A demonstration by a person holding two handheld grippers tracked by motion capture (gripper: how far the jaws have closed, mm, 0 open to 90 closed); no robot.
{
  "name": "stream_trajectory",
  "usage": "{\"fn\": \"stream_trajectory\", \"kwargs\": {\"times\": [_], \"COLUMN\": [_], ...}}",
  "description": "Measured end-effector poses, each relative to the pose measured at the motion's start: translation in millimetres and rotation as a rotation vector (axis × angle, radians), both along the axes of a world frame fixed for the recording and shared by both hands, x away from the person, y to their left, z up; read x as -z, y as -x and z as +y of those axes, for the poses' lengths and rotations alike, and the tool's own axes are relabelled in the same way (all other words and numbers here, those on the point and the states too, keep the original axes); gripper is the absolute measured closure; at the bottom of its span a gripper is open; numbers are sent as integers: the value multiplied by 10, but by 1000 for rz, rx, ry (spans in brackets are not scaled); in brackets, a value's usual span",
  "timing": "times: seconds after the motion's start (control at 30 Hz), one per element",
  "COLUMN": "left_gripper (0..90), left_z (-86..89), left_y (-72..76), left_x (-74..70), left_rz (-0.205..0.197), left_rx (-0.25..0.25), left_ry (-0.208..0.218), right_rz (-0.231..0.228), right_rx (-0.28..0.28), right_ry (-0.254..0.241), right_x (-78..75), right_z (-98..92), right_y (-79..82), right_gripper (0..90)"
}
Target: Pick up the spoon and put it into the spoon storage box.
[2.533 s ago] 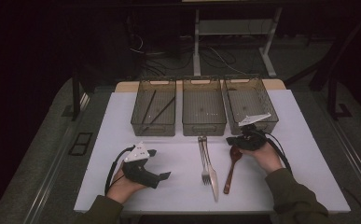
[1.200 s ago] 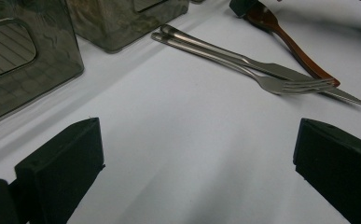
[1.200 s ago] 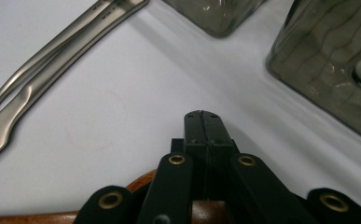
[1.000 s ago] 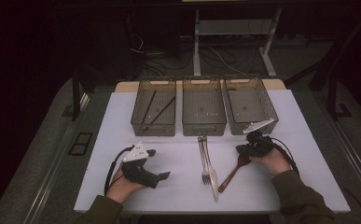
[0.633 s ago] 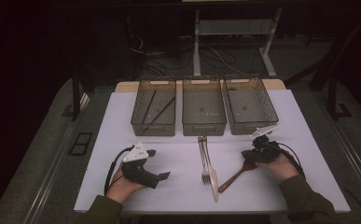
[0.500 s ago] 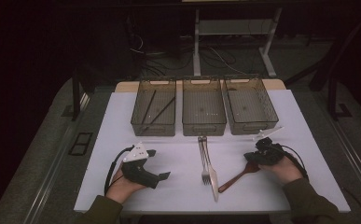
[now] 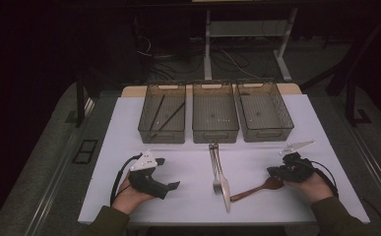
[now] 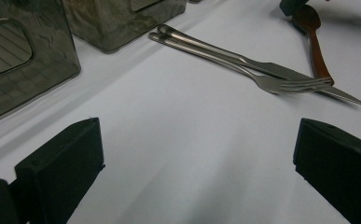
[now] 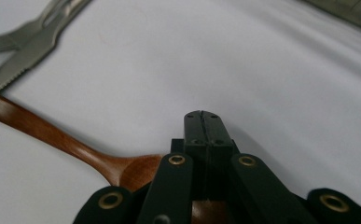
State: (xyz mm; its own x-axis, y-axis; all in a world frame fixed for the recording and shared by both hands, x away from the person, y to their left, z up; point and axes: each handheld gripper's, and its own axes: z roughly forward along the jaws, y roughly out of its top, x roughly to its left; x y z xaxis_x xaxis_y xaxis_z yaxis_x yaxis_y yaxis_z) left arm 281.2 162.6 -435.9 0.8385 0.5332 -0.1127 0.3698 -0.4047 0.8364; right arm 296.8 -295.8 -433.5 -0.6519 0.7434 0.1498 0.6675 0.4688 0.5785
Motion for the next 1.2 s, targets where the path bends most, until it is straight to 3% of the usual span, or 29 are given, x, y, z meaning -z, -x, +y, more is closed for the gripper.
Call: {"fn": "stream_trajectory", "kwargs": {"times": [0.1, 0.37, 0.6, 0.8, 1.2], "left_gripper": [6, 6, 6, 7, 7], "left_z": [1, 2, 0, -4, -7], "left_y": [3, 3, 4, 4, 5], "left_x": [-1, 0, 1, 3, 3], "left_rz": [-2, -3, -3, -3, -3], "left_rx": [1, 5, 6, 8, 10], "left_ry": [1, 2, 0, 0, -2], "right_rz": [-24, -71, -85, -72, -77], "right_rx": [5, 2, 5, -14, -57], "right_ry": [-49, -145, -148, -144, -114], "right_x": [-45, -136, -111, -44, 38], "right_z": [-37, -208, -331, -358, -322], "right_y": [2, 74, 187, 258, 223], "right_gripper": [845, 571, 464, 433, 410]}}
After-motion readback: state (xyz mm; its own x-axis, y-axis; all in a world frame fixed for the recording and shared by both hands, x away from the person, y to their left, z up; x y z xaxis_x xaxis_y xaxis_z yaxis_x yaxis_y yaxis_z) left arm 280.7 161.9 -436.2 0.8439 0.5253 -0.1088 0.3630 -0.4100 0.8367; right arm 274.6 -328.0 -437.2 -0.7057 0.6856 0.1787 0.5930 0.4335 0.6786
